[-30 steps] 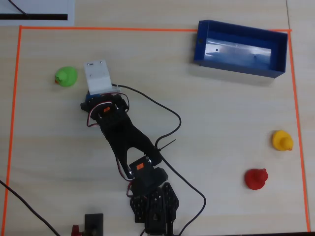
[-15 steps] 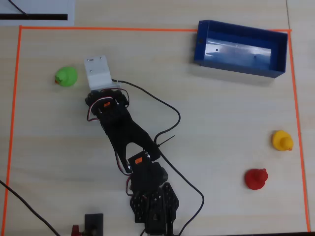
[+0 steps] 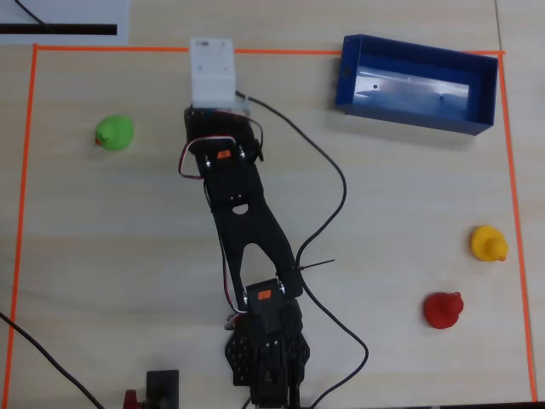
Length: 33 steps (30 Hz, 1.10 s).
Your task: Grasp blue duck and put it into box.
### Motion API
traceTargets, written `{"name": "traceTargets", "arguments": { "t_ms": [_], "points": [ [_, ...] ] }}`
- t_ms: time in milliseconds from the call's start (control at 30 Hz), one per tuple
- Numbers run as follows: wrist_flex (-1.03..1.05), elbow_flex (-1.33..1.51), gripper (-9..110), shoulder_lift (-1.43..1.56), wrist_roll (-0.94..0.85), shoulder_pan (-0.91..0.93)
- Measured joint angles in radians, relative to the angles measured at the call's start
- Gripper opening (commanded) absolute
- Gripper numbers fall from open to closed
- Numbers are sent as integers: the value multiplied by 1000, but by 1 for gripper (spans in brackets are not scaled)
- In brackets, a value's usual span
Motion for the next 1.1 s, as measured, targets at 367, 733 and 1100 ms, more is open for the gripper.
{"name": "traceTargets", "arguments": {
  "t_ms": [367,733,1100],
  "points": [
    [144,-943,0,-514,-87,472],
    [-123,-1114,0,-943,-138,611],
    [-221,-1114,12,-1135,-215,658]
  ]
}}
